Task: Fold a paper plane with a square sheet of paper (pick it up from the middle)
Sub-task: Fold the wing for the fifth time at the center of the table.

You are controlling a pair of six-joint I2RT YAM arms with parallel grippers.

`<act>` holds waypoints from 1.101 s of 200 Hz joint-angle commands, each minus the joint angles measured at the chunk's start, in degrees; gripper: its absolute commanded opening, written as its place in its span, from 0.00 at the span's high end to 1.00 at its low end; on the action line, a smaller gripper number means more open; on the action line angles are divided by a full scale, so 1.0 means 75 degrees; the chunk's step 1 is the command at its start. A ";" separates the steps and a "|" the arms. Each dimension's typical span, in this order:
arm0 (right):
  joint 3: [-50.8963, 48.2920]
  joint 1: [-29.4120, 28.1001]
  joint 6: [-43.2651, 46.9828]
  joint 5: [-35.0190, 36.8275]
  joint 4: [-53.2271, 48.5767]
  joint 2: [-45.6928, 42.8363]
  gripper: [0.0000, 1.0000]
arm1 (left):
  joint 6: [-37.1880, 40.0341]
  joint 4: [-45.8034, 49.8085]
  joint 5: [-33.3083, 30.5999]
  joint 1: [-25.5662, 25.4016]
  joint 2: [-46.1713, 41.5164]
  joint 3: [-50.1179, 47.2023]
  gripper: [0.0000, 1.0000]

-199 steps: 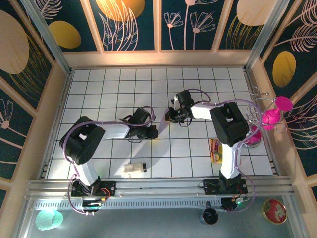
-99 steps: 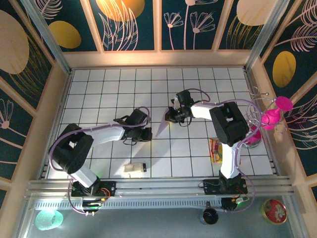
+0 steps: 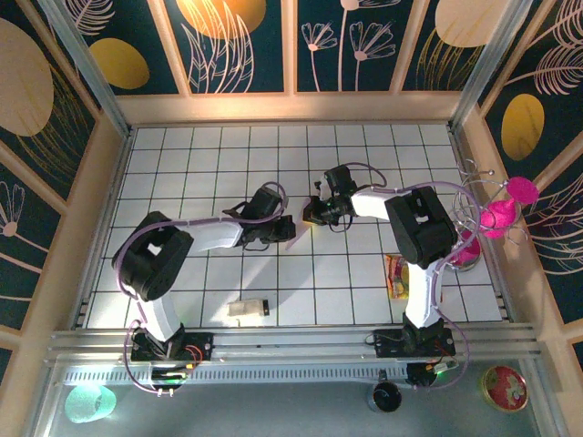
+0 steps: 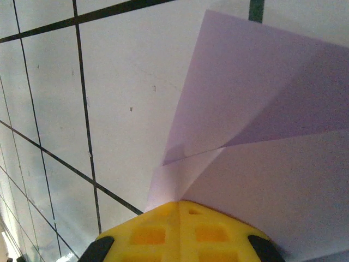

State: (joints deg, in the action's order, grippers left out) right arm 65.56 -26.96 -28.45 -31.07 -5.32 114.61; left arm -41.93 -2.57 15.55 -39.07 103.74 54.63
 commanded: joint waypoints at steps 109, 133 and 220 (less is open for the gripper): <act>0.0148 0.0226 0.0294 0.0035 0.0161 -0.0068 0.96 | -0.0295 0.0417 -0.0338 0.0036 0.0974 0.0428 1.00; 0.0290 0.0338 0.0450 0.0249 0.0089 -0.0146 0.96 | -0.0263 0.0598 -0.0386 0.0037 0.0997 0.0413 1.00; 0.0530 0.0756 0.0675 0.0589 0.0027 0.0136 0.96 | -0.0186 0.0716 -0.0296 0.0031 0.1062 0.0438 1.00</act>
State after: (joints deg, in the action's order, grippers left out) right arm 67.24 -22.09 -25.32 -28.29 -4.58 114.61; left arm -44.01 -3.62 14.50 -39.00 109.82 58.00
